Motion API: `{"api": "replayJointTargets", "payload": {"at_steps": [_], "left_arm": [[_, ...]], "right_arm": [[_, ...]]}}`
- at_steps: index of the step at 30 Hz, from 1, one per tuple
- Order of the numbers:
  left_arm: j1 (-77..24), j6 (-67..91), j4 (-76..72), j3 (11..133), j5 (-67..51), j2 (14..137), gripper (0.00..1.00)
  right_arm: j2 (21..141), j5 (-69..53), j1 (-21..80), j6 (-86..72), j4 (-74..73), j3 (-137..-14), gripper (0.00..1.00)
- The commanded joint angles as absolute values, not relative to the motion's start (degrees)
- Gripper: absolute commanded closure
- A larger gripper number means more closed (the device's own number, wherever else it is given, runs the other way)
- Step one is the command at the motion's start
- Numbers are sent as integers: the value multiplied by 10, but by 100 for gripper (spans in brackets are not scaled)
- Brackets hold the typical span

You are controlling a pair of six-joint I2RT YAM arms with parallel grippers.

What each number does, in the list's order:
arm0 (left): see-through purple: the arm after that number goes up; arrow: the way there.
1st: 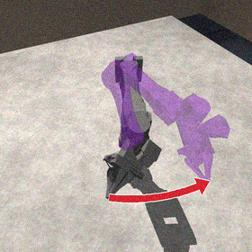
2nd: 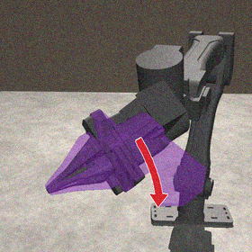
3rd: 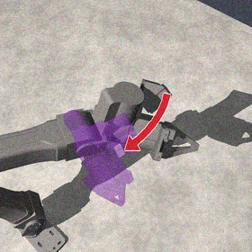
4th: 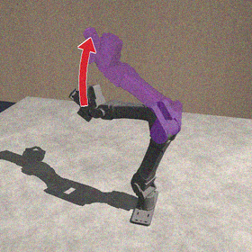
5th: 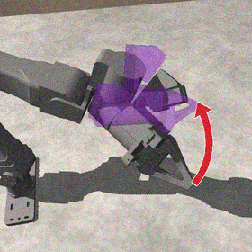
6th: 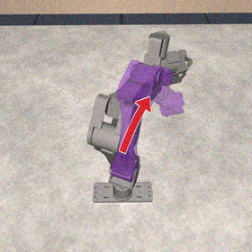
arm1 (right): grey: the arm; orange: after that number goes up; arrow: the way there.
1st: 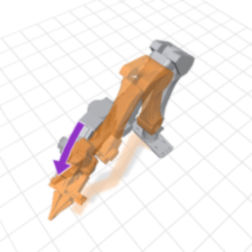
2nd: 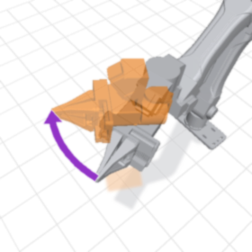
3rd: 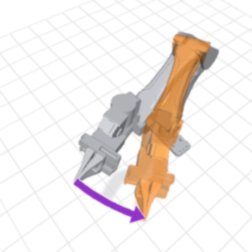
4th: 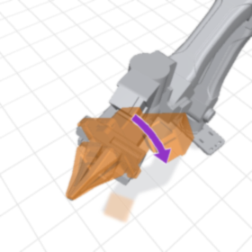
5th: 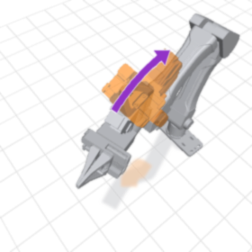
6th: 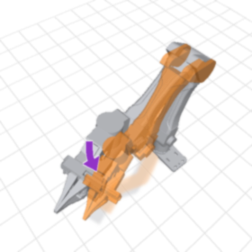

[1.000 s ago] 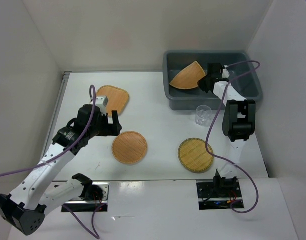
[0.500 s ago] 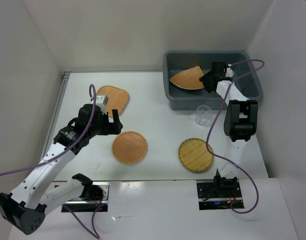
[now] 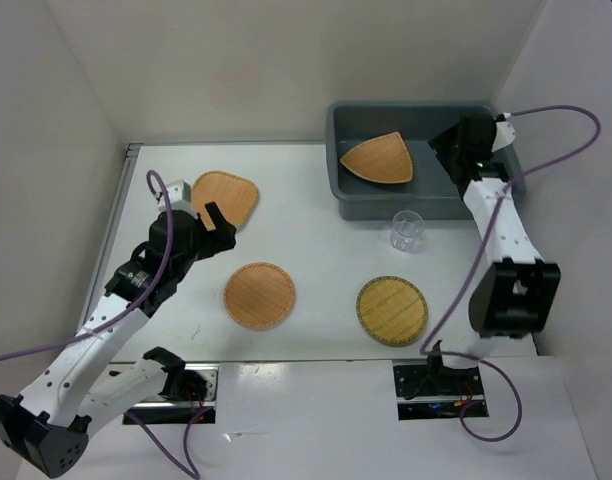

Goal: Place the mixed dishes into the plastic bin

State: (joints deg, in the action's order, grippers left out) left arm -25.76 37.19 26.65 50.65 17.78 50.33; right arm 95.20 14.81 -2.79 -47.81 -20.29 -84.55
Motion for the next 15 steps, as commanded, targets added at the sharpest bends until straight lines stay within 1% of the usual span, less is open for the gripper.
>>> {"api": "replayJointTargets", "payload": {"at_steps": [1, 3, 4, 6, 10, 11, 15], "left_arm": [[-237, 419, 172, 501, 250, 505, 4], [-221, 440, 149, 501, 256, 548, 8], [-209, 452, 142, 501, 256, 568, 13], [-183, 477, 118, 495, 263, 619, 16], [-168, 539, 87, 489, 280, 684, 16], [-151, 548, 72, 489, 274, 707, 16], [-102, 608, 61, 483, 231, 774, 16]], "right_arm": [[814, 53, -30, -438, -206, -807, 31], [758, 42, 16, -427, -206, -757, 31], [706, 48, 35, -427, -206, -744, 31], [664, 41, 78, -416, -221, -705, 29], [595, -28, 92, -408, -269, -653, 29], [571, -56, 92, -403, -282, -629, 29], [527, -83, 92, -403, -326, -607, 29]]}}
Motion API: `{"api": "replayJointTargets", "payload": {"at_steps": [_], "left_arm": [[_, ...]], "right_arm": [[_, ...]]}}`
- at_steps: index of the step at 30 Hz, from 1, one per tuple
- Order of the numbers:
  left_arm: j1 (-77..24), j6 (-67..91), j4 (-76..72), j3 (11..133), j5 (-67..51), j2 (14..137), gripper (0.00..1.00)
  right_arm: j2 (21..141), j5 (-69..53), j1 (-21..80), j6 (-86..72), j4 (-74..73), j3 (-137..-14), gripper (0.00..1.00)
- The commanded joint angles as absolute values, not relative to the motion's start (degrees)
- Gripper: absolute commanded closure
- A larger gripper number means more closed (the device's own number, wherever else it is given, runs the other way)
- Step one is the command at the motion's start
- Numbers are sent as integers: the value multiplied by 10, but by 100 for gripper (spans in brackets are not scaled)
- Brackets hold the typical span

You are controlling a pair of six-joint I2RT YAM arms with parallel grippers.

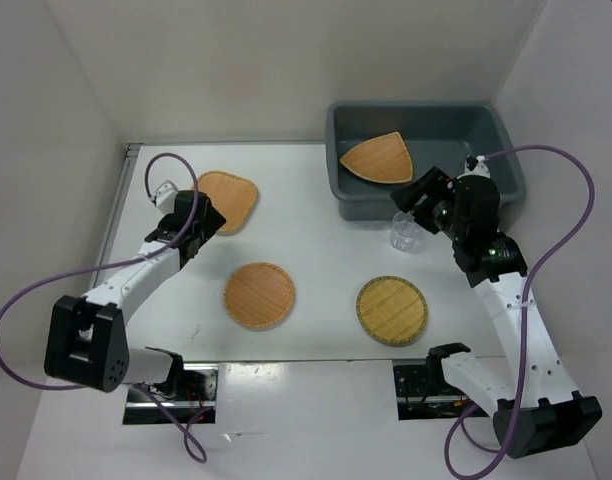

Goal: Place the mixed dishes into the plastic bin

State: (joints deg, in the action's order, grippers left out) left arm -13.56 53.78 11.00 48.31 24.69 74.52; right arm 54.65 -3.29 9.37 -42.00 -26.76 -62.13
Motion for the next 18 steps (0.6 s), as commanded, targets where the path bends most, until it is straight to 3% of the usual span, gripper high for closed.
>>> {"api": "replayJointTargets", "payload": {"at_steps": [1, 5, 16, 18], "left_arm": [[-90, 617, 54, 483, 205, 789, 16], [-37, 650, 4, 467, 151, 854, 16], [-31, 692, -85, 497, 138, 974, 16], [-31, 697, -101, 490, 138, 992, 26]], "right_arm": [[521, -88, 92, -396, -332, -607, 29], [531, -103, 92, -367, -359, -634, 29], [568, -98, 98, -338, -370, -679, 29], [568, -91, 98, -337, -375, -685, 29]]}}
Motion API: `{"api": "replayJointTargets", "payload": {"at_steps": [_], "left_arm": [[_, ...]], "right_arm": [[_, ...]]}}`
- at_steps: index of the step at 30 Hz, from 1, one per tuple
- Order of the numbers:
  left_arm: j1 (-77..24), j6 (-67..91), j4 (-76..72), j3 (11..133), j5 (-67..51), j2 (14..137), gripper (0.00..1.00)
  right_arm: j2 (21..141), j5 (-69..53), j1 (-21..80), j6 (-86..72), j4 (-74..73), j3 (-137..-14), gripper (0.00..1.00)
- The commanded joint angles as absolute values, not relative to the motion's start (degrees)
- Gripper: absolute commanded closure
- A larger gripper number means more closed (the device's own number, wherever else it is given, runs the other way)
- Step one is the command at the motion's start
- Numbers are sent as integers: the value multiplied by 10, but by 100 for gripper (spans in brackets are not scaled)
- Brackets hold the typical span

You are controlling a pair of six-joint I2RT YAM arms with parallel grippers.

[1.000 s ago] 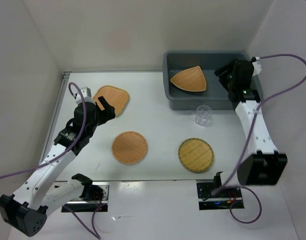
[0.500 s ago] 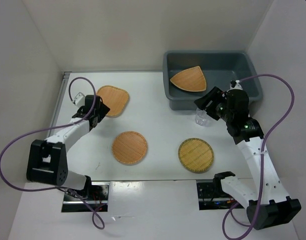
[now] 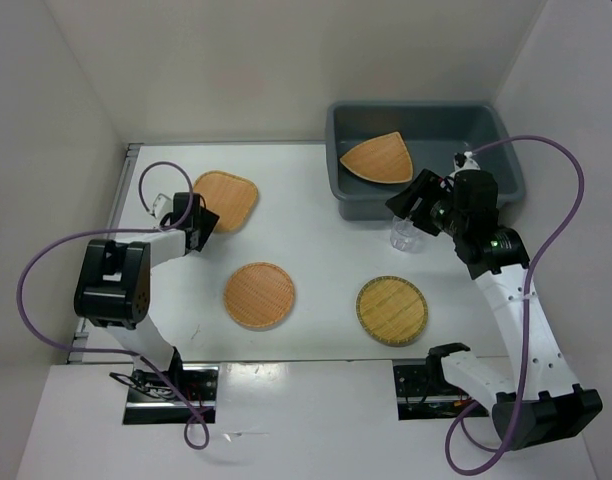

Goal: Place the mixed dishes into the plastic bin

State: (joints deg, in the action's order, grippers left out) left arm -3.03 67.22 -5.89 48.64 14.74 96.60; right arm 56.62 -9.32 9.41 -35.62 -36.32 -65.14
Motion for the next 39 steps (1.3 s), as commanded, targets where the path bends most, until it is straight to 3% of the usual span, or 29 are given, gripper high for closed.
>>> {"api": "replayJointTargets", "payload": {"at_steps": [1, 3, 4, 6, 12, 17, 27, 32, 39], "left_arm": [[-31, 697, -106, 490, 138, 992, 30], [-31, 712, -119, 484, 138, 1001, 39], [-31, 717, -119, 477, 144, 1006, 52], [-31, 728, -131, 471, 152, 1006, 63], [-31, 734, -148, 471, 180, 1006, 68], [-31, 740, -143, 491, 186, 999, 100], [-31, 673, -135, 528, 128, 904, 100], [-31, 647, -119, 528, 81, 839, 100], [-31, 617, -101, 523, 17, 790, 100]], "right_arm": [[568, -91, 98, -332, -375, -685, 29], [568, -81, 98, -332, -381, -690, 29], [568, -81, 98, -332, -381, -690, 28], [568, -81, 98, -332, -387, -690, 28], [568, -81, 98, -327, -392, -690, 28], [568, -92, 98, -321, -403, -695, 28], [599, -157, 98, -302, -377, -690, 28], [642, -171, 121, -288, -345, -690, 20], [707, -221, 134, -283, -298, -707, 19]]}}
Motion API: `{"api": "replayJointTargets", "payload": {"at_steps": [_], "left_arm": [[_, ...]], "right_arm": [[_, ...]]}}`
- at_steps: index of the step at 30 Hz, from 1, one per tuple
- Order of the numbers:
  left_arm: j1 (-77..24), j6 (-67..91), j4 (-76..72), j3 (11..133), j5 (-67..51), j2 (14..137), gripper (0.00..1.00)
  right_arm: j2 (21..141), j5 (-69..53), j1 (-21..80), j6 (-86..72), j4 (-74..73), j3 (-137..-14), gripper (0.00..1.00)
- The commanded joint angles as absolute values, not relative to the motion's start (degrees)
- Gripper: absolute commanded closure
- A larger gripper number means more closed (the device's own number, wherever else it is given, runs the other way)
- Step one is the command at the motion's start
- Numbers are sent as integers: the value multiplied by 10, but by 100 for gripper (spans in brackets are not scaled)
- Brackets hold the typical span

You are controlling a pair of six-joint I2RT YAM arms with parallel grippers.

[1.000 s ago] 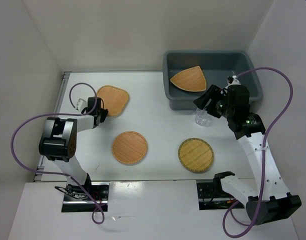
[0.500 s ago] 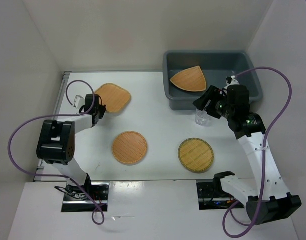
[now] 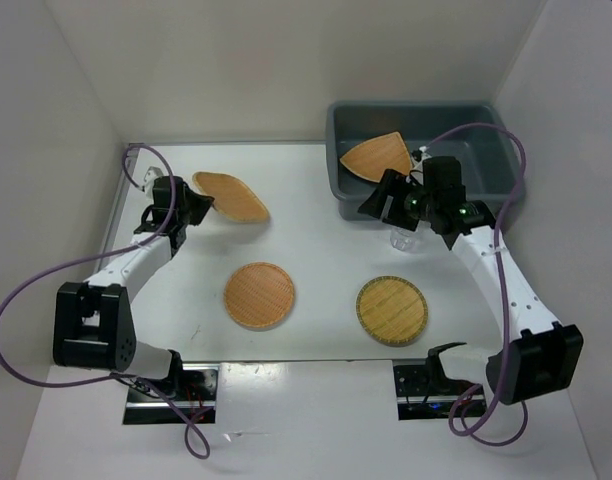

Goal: Place the mixed dishes into the plastic bin

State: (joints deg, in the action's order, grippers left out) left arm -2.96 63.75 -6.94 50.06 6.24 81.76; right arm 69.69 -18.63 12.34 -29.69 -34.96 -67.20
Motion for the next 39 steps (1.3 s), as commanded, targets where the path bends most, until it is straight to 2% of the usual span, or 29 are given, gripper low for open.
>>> {"api": "replayJointTargets", "payload": {"at_steps": [1, 10, 21, 34, 38, 39], "left_arm": [[-31, 617, -96, 523, 11, 781, 100], [-31, 617, -96, 523, -54, 745, 100], [-31, 671, -90, 562, -164, 716, 100], [-31, 798, -124, 563, -286, 642, 100], [-31, 828, -132, 546, -313, 619, 100], [-31, 834, -132, 546, -313, 619, 100]], "right_arm": [[714, -221, 139, -283, -298, -708, 19], [794, -285, 199, -294, -247, -743, 13], [876, -331, 216, -310, -193, -763, 12], [956, -367, 216, -305, -162, -865, 12], [990, -367, 216, -305, -156, -893, 16], [997, -374, 216, -305, -156, -900, 22]]}}
